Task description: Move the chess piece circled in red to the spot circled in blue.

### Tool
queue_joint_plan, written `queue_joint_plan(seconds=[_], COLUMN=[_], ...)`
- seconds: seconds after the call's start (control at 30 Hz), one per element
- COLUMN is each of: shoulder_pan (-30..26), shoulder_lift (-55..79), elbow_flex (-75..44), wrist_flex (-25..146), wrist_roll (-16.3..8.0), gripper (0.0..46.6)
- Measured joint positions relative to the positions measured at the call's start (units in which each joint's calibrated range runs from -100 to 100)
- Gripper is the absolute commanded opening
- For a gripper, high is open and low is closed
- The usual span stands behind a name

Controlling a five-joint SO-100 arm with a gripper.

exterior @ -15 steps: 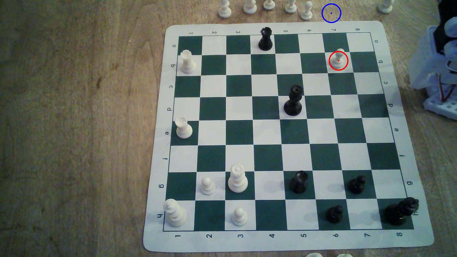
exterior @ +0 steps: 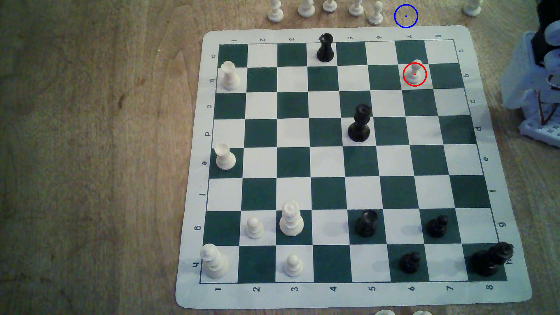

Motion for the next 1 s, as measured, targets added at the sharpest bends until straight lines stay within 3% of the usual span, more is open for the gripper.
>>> queue_joint_plan(seconds=[0.37, 0.4, 0.5, 0.6, 0.67, 0.87, 1.0], shoulder_pan=[0.0, 0.0, 0.0, -1.5, -2.6, -5.2, -2.3], shoulder_lift=[0.0, 0.0, 0.0, 0.0, 0.0, 0.0, 0.0], elbow_flex=[0.0, 0.0, 0.0, 0.0, 0.0, 0.0, 0.0], wrist_flex=[0.0, 0.0, 0.0, 1.4, 3.0, 25.7, 51.9], wrist_roll=[0.0, 0.0, 0.0, -0.6, -0.6, -0.5, 2.4], gripper=[0.5, 4.7, 5.1, 8.5, 7.1, 5.5, 7.7])
